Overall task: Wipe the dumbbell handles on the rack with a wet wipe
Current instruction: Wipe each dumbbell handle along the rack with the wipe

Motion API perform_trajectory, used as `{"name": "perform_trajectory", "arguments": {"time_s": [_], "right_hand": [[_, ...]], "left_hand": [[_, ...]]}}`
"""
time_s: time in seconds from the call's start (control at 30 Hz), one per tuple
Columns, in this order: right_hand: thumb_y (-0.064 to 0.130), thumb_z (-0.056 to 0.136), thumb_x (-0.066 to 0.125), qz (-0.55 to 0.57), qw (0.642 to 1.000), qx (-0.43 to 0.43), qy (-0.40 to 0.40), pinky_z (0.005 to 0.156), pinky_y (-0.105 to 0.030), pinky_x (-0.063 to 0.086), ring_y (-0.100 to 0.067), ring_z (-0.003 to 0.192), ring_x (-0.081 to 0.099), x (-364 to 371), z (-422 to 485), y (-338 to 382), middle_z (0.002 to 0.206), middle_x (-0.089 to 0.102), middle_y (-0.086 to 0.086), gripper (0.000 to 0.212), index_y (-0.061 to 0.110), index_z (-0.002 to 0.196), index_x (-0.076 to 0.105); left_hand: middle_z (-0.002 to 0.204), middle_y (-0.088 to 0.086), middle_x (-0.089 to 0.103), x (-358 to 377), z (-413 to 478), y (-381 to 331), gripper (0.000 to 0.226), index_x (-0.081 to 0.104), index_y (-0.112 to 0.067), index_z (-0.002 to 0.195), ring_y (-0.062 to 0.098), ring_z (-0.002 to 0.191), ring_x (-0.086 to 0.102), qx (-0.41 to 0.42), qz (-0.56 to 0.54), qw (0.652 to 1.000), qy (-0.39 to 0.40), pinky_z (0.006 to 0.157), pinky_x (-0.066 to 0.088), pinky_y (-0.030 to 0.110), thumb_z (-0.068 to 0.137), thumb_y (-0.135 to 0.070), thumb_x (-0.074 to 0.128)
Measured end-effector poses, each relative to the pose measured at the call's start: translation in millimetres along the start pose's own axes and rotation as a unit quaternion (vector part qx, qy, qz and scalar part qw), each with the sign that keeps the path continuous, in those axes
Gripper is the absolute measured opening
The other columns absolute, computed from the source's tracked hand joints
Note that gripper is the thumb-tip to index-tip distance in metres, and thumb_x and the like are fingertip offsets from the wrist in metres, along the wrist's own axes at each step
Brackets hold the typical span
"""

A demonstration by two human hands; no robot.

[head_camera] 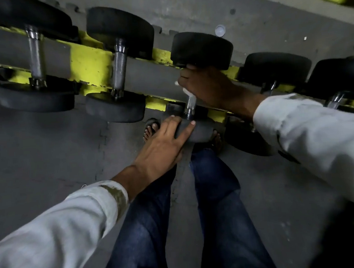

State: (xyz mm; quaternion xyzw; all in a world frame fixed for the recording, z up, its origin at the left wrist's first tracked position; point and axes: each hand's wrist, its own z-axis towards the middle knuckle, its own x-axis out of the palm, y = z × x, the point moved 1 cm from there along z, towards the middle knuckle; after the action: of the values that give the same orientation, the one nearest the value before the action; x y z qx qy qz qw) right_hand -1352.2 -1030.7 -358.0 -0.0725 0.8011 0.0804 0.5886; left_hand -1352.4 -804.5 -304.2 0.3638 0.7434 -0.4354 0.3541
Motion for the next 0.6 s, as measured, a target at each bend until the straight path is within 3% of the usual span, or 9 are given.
{"name": "perform_trajectory", "arguments": {"time_s": [0.07,0.13,0.23,0.3,0.37,0.43,0.5,0.6], "right_hand": [[0.008,0.089,0.04,-0.023,0.997,0.068,0.039,0.058,-0.036,0.042,-0.033,0.109,0.057,-7,4,7,0.098,0.062,-0.011,0.025,0.01,0.091,0.065],[0.003,0.092,0.04,0.003,0.989,0.092,0.116,0.069,-0.041,0.045,-0.037,0.114,0.056,-12,5,21,0.109,0.063,-0.017,0.029,0.006,0.103,0.066],[0.014,0.097,0.051,0.034,0.973,0.012,0.227,0.078,-0.039,0.047,-0.037,0.109,0.064,-24,14,40,0.115,0.068,-0.017,0.023,0.009,0.112,0.068],[0.018,0.097,0.053,-0.024,0.957,-0.033,0.288,0.086,-0.043,0.05,-0.036,0.117,0.063,-37,27,44,0.127,0.065,-0.013,0.027,0.014,0.121,0.066],[0.02,0.1,0.05,-0.086,0.948,-0.024,0.307,0.095,-0.045,0.048,-0.033,0.126,0.058,-40,43,41,0.138,0.06,-0.007,0.032,0.016,0.13,0.061],[0.018,0.097,0.05,-0.082,0.948,-0.015,0.307,0.088,-0.037,0.048,-0.028,0.124,0.06,-37,51,38,0.136,0.062,-0.005,0.031,0.017,0.124,0.065],[0.016,0.093,0.054,-0.011,0.947,-0.001,0.32,0.069,-0.023,0.046,-0.026,0.115,0.064,-27,52,38,0.129,0.066,-0.006,0.028,0.015,0.116,0.069],[0.015,0.089,0.061,0.007,0.937,-0.063,0.343,0.068,-0.029,0.049,-0.03,0.107,0.068,-27,43,46,0.119,0.069,-0.007,0.023,0.011,0.109,0.07]], "left_hand": [[0.147,0.023,0.041,2,-1,-2,0.088,0.033,-0.012,0.16,0.038,0.141,0.038,-0.006,-0.012,1.0,-0.004,0.102,0.051,0.038,0.084,-0.022,0.078],[0.148,0.022,0.039,4,-1,-4,0.087,0.032,-0.012,0.16,0.038,0.142,0.036,-0.013,-0.022,1.0,-0.004,0.1,0.052,0.039,0.085,-0.021,0.076],[0.151,0.024,0.034,6,-1,-7,0.085,0.03,-0.013,0.161,0.04,0.144,0.032,-0.023,-0.04,0.999,0.001,0.104,0.05,0.044,0.087,-0.019,0.072],[0.152,0.026,0.034,8,-1,-9,0.085,0.03,-0.012,0.161,0.041,0.145,0.031,-0.029,-0.045,0.999,0.002,0.104,0.05,0.045,0.087,-0.017,0.072],[0.152,0.027,0.034,9,-2,-12,0.087,0.03,-0.012,0.161,0.042,0.146,0.03,-0.041,-0.048,0.998,0.002,0.101,0.052,0.046,0.086,-0.017,0.073],[0.153,0.027,0.034,9,-2,-15,0.087,0.029,-0.012,0.161,0.043,0.147,0.029,-0.05,-0.05,0.997,0.002,0.1,0.053,0.047,0.086,-0.016,0.073],[0.155,0.028,0.032,9,-2,-17,0.089,0.029,-0.012,0.161,0.043,0.148,0.028,-0.056,-0.048,0.997,0.002,0.102,0.052,0.047,0.085,-0.015,0.074],[0.155,0.028,0.031,8,-2,-21,0.091,0.029,-0.011,0.161,0.044,0.149,0.028,-0.062,-0.042,0.997,0.002,0.106,0.048,0.046,0.084,-0.016,0.076]]}}
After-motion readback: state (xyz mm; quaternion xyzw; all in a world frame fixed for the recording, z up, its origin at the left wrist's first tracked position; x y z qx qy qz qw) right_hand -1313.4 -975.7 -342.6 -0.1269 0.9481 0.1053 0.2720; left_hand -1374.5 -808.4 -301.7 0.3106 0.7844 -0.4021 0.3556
